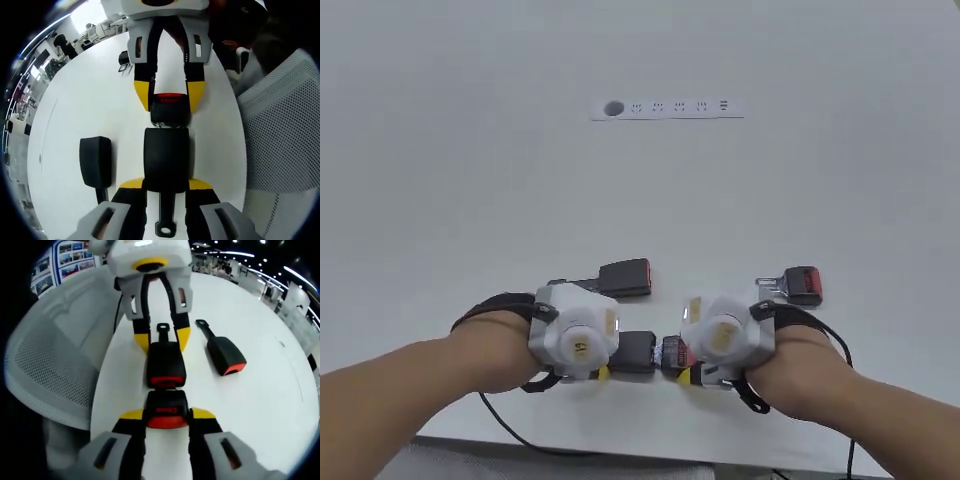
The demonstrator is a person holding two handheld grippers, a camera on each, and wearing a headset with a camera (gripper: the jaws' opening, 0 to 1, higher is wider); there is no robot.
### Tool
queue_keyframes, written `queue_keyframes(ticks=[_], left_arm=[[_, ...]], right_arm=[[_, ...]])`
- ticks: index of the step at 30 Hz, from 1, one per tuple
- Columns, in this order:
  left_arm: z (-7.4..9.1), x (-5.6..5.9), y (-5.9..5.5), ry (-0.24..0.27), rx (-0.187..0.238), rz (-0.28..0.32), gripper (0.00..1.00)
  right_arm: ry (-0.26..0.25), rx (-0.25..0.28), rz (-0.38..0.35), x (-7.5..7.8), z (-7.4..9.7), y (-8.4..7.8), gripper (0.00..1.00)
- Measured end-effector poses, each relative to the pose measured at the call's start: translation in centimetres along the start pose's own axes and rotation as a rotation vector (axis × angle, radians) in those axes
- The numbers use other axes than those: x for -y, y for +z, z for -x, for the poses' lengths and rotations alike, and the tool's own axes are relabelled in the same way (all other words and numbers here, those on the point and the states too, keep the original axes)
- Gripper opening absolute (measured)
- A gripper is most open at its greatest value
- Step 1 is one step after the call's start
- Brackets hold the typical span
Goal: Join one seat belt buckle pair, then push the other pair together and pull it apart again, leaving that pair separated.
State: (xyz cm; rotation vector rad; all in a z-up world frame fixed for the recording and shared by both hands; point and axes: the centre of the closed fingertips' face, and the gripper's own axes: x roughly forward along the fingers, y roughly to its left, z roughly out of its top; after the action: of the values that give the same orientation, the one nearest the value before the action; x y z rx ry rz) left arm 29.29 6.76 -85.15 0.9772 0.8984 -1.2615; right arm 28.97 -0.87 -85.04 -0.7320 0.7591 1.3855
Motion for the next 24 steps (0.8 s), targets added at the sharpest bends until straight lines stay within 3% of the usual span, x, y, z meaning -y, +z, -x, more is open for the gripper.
queue_keyframes(ticks=[4,5,6,13,19,24], left_arm=[[-0.04,0.03,-0.02,0.000,-0.004,-0.001,0.29],[-0.05,0.02,-0.16,-0.003,-0.013,0.001,0.29],[-0.06,-0.01,-0.10,-0.005,-0.003,0.010,0.29],[-0.09,0.05,-0.10,-0.003,-0.005,0.010,0.29],[-0.02,0.01,-0.18,-0.007,0.011,-0.032,0.30],[0.06,-0.17,-0.28,-0.007,0.033,-0.013,0.29]], right_arm=[[0.001,0.004,-0.005,-0.05,-0.12,0.13,0.31],[0.027,-0.021,-0.055,-0.84,-0.18,-0.53,0.31],[0.008,0.000,-0.018,-0.20,-0.46,-0.29,0.31],[0.006,0.004,-0.016,-0.01,-0.42,-0.24,0.31],[0.011,0.021,-0.002,0.09,-0.21,-0.32,0.31],[0.024,0.014,-0.006,0.06,-0.04,-0.11,0.31]])
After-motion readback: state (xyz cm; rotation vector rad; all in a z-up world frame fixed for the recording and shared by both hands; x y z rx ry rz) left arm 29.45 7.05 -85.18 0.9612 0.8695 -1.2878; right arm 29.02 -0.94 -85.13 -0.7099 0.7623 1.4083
